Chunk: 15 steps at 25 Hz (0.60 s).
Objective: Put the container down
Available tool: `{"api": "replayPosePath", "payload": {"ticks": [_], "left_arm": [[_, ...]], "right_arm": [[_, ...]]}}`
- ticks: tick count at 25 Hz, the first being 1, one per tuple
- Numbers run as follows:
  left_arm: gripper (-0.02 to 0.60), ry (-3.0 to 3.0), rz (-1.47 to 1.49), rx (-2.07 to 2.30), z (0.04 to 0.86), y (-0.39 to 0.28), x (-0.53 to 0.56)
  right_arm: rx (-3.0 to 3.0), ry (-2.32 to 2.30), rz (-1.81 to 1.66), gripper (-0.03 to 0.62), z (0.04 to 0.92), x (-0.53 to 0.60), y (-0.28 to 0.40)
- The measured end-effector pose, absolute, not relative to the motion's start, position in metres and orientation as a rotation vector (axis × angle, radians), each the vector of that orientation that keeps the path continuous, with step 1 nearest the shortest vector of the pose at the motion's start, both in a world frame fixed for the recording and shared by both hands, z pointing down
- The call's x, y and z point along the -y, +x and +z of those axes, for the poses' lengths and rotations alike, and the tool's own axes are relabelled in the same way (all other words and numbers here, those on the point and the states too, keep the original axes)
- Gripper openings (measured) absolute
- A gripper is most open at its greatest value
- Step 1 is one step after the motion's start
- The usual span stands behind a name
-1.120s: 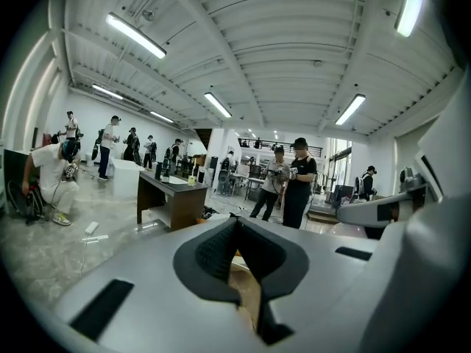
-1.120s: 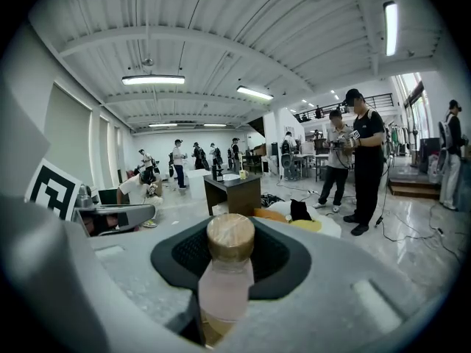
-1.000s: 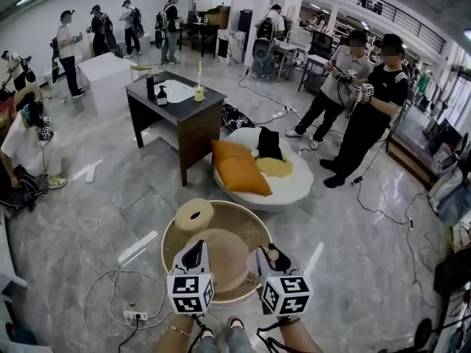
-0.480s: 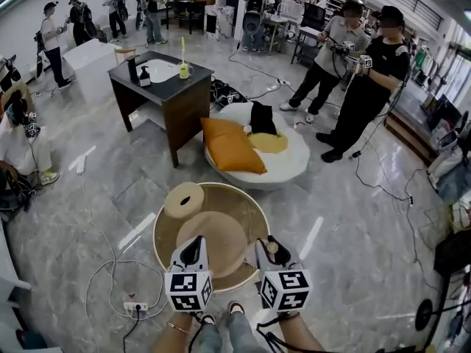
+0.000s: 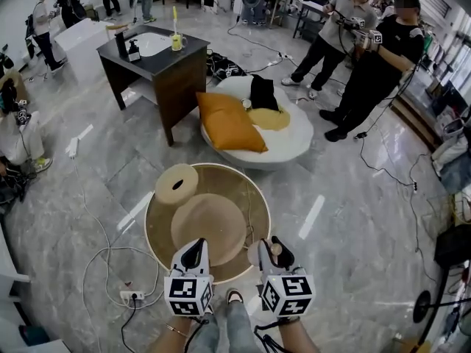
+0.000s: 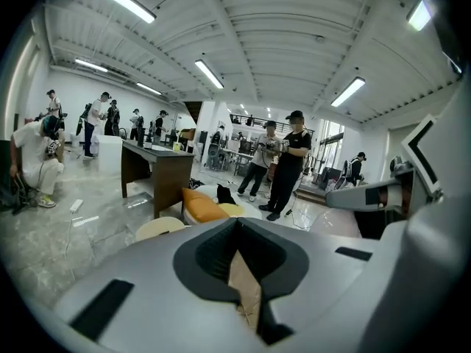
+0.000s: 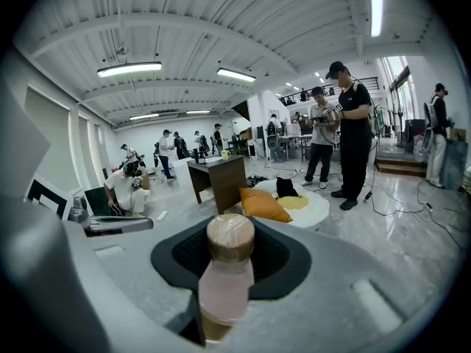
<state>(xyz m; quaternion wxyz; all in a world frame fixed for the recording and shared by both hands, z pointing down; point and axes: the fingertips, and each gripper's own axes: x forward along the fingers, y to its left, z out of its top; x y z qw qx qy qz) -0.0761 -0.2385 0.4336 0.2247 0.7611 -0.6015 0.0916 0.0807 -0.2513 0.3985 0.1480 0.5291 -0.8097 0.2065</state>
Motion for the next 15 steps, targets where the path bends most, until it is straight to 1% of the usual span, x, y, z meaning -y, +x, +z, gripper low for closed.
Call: {"api": "replayPosePath", "payload": {"ticks": [15], "left_arm": [[0.002,2.009,0.329,1.643,0.546,-0.091,0.227]], "right_arm": [[2.249,1.477,0.709,0.120,0.523,0.244,0.082]]}}
